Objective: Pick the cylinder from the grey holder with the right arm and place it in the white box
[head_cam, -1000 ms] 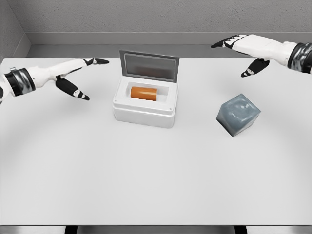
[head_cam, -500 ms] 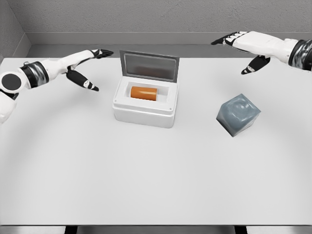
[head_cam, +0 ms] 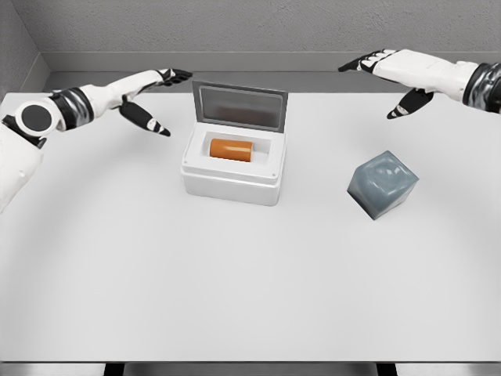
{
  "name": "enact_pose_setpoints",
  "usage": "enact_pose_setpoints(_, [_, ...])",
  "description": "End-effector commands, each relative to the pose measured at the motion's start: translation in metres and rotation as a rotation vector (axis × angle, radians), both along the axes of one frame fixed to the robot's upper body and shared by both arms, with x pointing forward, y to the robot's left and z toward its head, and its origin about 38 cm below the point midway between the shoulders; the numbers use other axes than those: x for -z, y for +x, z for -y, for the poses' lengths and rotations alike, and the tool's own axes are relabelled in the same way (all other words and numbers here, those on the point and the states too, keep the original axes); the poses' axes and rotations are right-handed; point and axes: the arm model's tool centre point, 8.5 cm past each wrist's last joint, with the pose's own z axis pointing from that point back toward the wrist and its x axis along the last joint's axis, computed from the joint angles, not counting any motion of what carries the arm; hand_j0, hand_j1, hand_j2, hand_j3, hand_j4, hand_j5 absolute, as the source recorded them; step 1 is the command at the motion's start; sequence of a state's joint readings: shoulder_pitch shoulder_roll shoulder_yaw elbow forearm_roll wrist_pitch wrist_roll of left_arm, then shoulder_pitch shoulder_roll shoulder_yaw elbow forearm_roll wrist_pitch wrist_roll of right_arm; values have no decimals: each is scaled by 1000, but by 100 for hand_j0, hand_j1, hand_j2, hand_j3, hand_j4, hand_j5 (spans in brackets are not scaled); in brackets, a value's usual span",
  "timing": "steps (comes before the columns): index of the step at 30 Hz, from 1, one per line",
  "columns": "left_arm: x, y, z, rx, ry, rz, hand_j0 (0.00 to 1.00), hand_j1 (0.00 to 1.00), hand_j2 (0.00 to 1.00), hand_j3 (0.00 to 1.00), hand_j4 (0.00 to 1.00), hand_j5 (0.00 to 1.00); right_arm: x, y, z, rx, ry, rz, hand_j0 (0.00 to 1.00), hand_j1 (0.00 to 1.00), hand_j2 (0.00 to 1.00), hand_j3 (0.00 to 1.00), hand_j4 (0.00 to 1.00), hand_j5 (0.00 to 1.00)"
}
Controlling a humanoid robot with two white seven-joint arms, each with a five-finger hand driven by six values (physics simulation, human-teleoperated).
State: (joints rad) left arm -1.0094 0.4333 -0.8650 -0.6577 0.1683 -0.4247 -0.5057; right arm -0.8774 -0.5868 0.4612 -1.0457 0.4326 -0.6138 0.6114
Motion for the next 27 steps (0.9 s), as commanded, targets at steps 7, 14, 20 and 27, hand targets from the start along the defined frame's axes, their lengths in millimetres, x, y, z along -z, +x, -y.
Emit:
enact_pose_setpoints(7, [1, 2, 18, 23, -12, -2, 100, 100, 100, 100, 100, 100, -6, 1, -1, -1, 7, 11, 100, 100, 100, 100, 100, 100])
enact_pose_setpoints(14, [0, 0, 17, 43, 8, 15, 100, 100, 100, 100, 100, 100, -6, 1, -1, -2, 9, 11, 100, 100, 100, 100, 100, 100])
enact_pose_setpoints(20, [-3, -5, 17, 99, -6, 65, 100, 100, 100, 100, 100, 100, -6, 1, -1, -1, 7, 11, 100, 100, 100, 100, 100, 100])
enact_pose_setpoints(27, [0, -11, 10, 130, -8, 93, 100, 100, 100, 100, 100, 100, -9, 1, 0, 0, 6, 16, 100, 100, 100, 100, 100, 100])
